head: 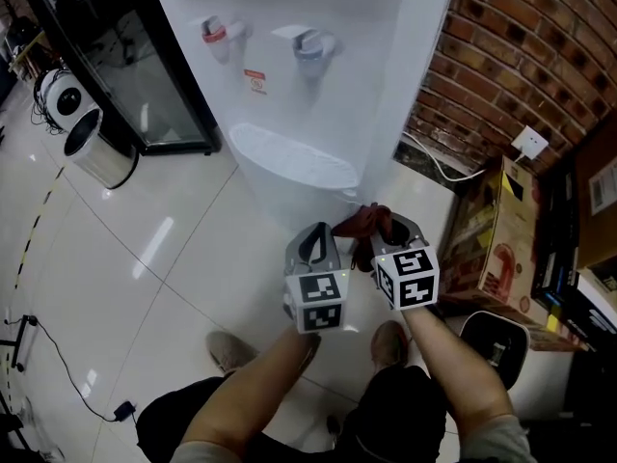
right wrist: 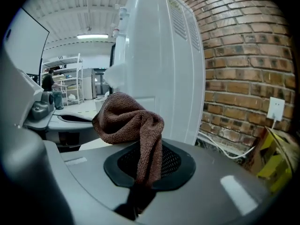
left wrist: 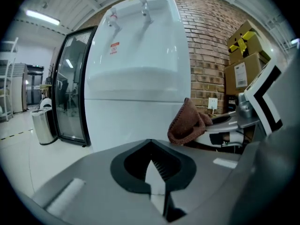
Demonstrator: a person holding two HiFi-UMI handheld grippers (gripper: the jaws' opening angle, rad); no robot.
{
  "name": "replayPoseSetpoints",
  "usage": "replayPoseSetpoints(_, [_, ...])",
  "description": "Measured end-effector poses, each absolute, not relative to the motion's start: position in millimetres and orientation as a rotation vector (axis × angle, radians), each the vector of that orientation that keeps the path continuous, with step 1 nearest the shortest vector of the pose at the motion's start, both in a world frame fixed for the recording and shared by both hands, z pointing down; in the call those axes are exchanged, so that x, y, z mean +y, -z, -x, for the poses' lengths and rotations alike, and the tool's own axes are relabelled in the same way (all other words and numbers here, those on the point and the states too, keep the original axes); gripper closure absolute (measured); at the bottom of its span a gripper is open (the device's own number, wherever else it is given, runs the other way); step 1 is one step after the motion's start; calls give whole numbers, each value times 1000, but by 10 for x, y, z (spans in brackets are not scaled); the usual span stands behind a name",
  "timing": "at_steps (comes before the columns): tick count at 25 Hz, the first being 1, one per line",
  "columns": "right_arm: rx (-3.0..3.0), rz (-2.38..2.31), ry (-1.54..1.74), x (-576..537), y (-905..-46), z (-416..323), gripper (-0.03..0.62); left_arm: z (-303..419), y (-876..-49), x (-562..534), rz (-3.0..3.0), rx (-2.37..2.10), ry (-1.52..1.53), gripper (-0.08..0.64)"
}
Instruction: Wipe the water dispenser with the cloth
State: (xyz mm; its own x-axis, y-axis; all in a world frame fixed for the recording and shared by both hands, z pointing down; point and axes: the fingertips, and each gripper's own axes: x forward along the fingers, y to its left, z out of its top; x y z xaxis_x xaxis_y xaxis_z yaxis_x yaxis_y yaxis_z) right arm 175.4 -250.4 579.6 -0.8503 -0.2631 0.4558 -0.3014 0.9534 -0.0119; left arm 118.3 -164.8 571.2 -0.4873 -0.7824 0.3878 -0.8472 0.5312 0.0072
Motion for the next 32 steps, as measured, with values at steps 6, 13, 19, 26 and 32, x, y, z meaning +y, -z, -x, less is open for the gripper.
replayPoseSetpoints(6, [-2540, -396, -122, -2473, -6526, -1768, 540, -1136, -6288, -1629, -1294, -2377, -372, 560])
replayPoseSetpoints(13, [-2470, -389, -146, -2497, -7090, -1732, 538, -1168, -6803, -1667, -1265, -2300, -433, 560])
replayPoseSetpoints(19, [-2416, -369, -174, -2460, -7446, -1733, 538, -1225, -6996, -1787, -1288, -2256, -449, 560])
replayPoseSetpoints(26, [-2389, -353, -216, -2495, -7513, -1792, 538, -1154, -6905, -1772, -1285, -2260, -462, 560])
replayPoseSetpoints(32, [-2593, -395, -199, -2316, -6191, -2190, 538, -1396, -5953, -1415, -1276, -2265, -296, 560])
